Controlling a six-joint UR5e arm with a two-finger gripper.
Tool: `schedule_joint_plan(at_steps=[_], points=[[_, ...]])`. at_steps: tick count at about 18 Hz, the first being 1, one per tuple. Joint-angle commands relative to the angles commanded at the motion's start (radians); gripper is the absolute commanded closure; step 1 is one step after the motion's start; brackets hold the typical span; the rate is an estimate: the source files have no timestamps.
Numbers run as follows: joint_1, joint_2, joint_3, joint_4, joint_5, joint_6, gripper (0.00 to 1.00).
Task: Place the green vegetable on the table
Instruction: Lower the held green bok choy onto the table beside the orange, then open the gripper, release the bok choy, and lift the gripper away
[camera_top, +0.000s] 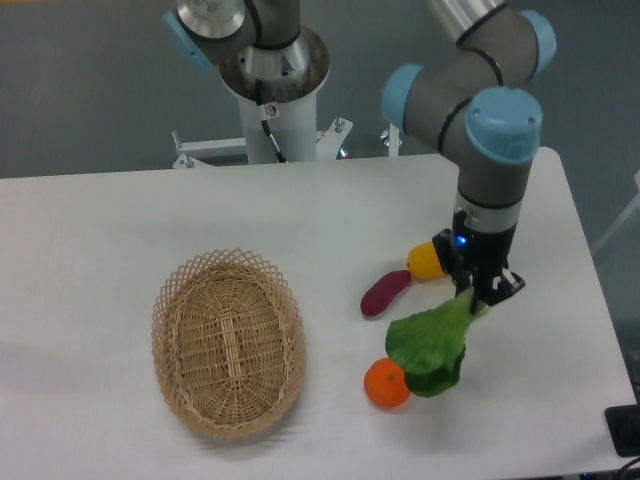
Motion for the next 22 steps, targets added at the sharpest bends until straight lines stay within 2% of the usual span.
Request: schedule_joint_plan(at_steps=[3, 8, 13, 14, 15, 16, 22], points=[[0.023, -0.039, -0.012, 0.045, 0.002, 0.063, 0.67], [0.086, -0.069, -0.052, 0.063, 0.000, 0.173, 0.67], [0.091, -0.080, -0.061, 0.062, -0.002, 0.172, 0.65], [0.091, -0.082, -0.061, 0.060, -0.003, 0.161, 0.52], [0.088, -0.082, -0.060, 0.066, -0.003, 0.155, 0.20], [0.086, -0.082, -0.061, 0.080, 0.000, 0.147, 0.00], [0.081, -0.054, -0.051, 0.092, -0.002, 0.084, 0.00]])
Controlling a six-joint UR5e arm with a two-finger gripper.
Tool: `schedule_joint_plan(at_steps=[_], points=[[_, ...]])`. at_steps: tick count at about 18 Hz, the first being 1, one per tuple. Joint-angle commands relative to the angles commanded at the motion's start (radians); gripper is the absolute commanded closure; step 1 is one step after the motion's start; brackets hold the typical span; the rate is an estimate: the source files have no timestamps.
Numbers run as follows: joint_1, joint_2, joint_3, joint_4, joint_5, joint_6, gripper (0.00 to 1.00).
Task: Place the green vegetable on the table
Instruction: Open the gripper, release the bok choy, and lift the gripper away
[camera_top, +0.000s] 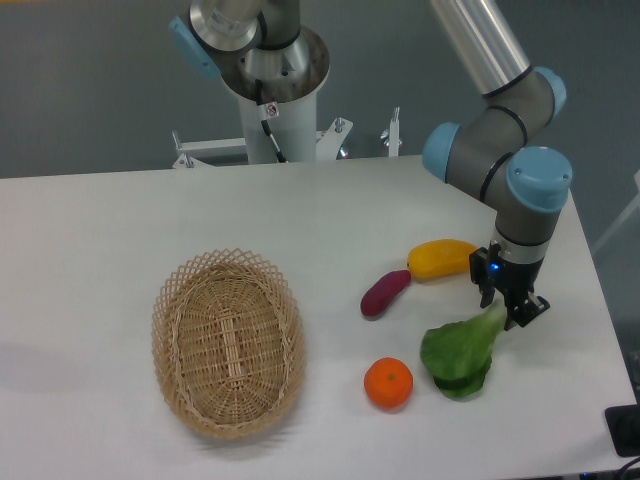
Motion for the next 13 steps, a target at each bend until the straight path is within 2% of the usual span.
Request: schedule_joint_plan(at_steps=[5, 7, 8, 11, 13], points=[[-0.014, 0.080, 0.090, -0.015, 0.004, -0.043, 0.00], [-0.015, 0.107, 0.132, -0.058, 0.006, -0.044, 0.00], [-0.015, 0.117, 0.164, -0.104, 0.015, -0.044, 0.00], [-0.008, 0.132, 0.271, -0.311, 0.037, -0.043, 0.00], [-0.002, 0.135, 0.330, -0.388, 0.041, -0.040, 0.00]])
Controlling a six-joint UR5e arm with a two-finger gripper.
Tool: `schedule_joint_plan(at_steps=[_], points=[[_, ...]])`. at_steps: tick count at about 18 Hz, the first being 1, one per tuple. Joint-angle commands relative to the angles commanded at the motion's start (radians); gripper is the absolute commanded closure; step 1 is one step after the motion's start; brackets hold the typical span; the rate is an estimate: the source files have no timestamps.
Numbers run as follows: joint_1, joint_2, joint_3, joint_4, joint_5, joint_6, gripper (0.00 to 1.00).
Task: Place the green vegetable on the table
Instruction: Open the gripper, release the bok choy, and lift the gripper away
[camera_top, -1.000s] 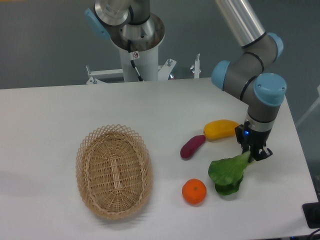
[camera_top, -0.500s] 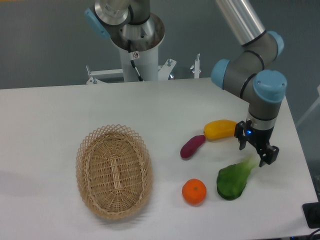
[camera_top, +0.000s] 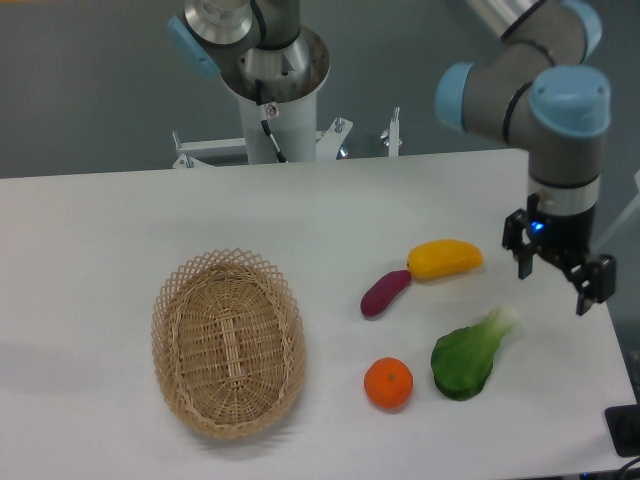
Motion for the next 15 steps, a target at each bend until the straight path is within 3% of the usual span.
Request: schedule_joint_plan(at_steps=[3, 7, 15], points=[[0.063, 0.015, 0.051, -0.114, -0.002, 0.041, 0.00], [0.141, 0.040, 0.046, -0.181, -0.008, 0.273, 0.00], [0.155, 0.048, 0.036, -0.189, -0.034, 0.314, 0.00]])
